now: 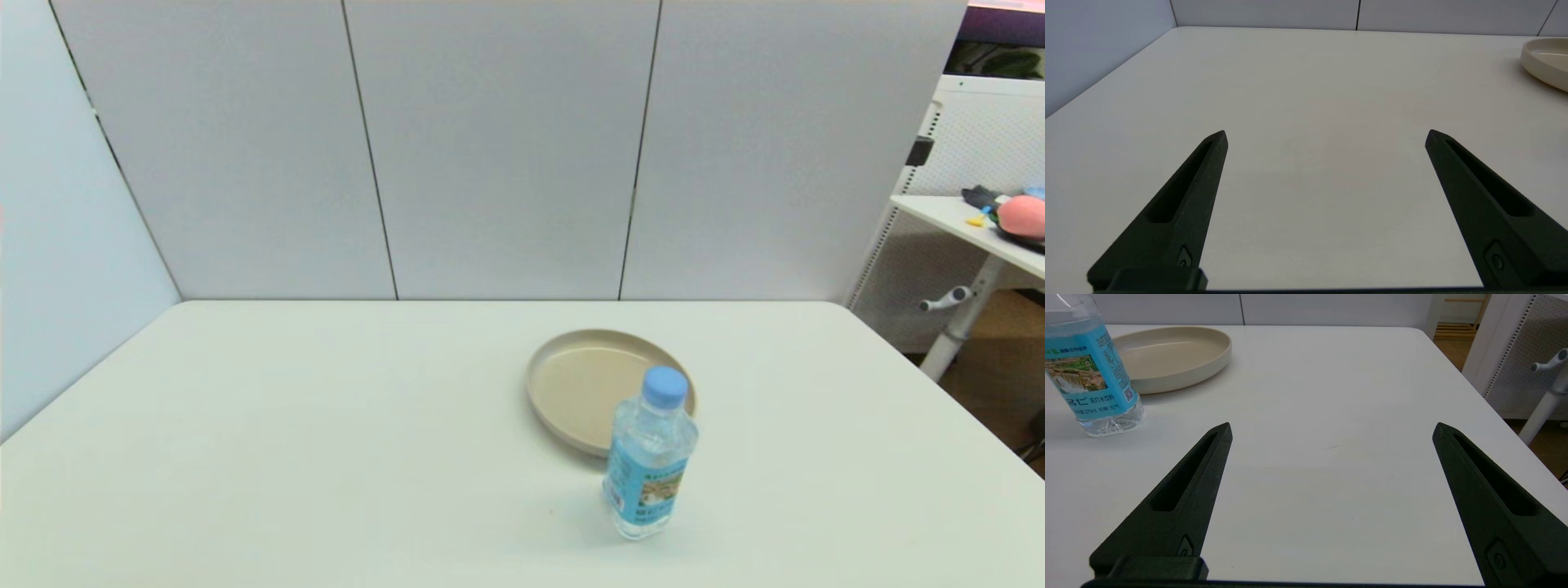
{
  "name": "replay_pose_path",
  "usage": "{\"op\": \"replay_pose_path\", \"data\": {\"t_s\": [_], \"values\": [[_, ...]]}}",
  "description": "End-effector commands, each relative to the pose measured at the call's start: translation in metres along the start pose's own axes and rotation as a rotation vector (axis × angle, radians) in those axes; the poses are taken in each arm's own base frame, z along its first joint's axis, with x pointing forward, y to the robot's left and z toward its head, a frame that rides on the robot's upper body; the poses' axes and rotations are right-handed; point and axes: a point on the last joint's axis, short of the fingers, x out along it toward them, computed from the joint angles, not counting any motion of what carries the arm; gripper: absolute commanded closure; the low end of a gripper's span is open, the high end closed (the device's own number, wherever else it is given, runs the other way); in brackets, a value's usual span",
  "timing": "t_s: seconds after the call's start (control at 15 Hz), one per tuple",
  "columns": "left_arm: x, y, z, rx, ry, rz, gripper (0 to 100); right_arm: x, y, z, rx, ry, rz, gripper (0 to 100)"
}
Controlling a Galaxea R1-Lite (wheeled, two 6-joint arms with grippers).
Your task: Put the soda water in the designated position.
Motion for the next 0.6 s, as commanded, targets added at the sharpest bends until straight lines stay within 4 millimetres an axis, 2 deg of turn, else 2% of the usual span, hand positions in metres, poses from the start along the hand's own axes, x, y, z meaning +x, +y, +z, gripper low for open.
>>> {"op": "replay_pose_path", "data": {"t_s": [0.07,0.6], "values": [[0.0002,0.0,0.0,0.0,0.003,0.0,0,0.0001,-0.0001,0.0,0.0,0.001,-0.005,0],[0.0002,0.0,0.0,0.0,0.003,0.0,0,0.0001,-0.0002,0.0,0.018,0.001,-0.01,0]]}}
